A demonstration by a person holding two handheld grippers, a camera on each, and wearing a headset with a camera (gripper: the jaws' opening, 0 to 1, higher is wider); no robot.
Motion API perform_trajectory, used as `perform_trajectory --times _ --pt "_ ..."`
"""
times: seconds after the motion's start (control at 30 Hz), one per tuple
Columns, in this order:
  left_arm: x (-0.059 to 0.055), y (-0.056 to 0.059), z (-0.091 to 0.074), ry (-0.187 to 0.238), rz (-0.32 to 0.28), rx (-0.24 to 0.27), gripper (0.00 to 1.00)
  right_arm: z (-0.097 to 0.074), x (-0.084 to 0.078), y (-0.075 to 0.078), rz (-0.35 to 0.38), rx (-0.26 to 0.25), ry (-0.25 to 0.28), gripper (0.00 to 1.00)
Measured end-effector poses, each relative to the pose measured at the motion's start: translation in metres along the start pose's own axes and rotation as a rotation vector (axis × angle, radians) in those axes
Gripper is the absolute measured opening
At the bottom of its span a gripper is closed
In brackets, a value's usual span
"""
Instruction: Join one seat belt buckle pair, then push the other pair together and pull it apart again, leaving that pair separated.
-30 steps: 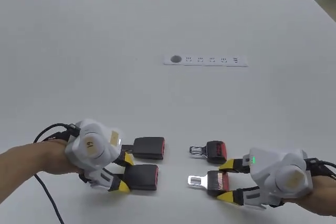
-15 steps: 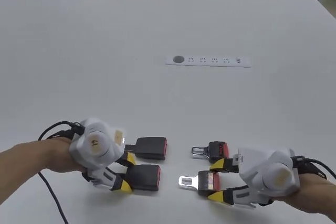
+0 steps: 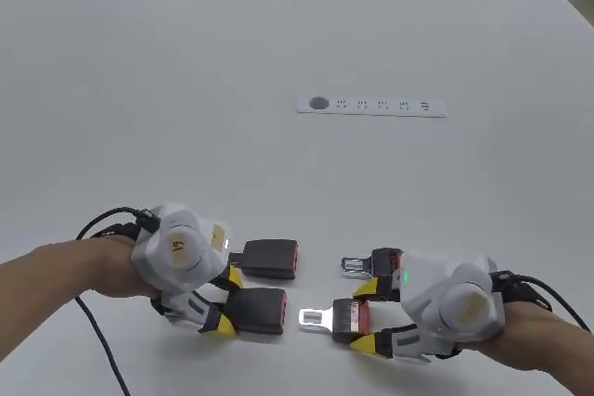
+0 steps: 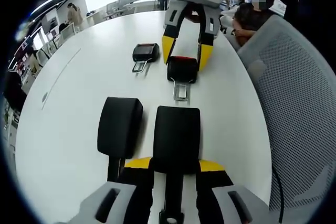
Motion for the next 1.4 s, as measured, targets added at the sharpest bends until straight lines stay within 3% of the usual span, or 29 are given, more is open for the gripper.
perform_trajectory --times 0.63,0.9,0.93,0.97,1.4 --pt "0.000 0.001 0.000 -0.012 -0.002 -0.002 0.32 0.020 0.028 -0.001 -0.006 0.016 0.023 0.30" --pt "0.001 0.002 -0.001 -0.006 -0.003 -0.001 0.31 0.019 0.028 -0.001 -0.021 0.015 0.020 0.29" --pt "0.002 0.002 -0.001 -0.005 -0.003 0.000 0.31 0.019 0.027 -0.002 -0.015 0.016 0.020 0.29" --pt "0.002 0.002 -0.001 -0.006 -0.002 0.001 0.31 0.019 0.026 -0.003 0.039 0.024 0.016 0.29" --pt "0.002 0.001 -0.001 -0.003 0.011 -0.001 0.31 0.027 0.033 -0.004 0.011 0.025 0.017 0.27"
Point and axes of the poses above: the centre of the closed fingertips' face, and the gripper's own axes: z roughly forward along the fingers, y roughly to its right, x roughly out of its top, the point moved 1 cm from there along -z, roughly backward along the fingers, and after that the axes turned 4 degrees about -y, right-handed, at the moved point
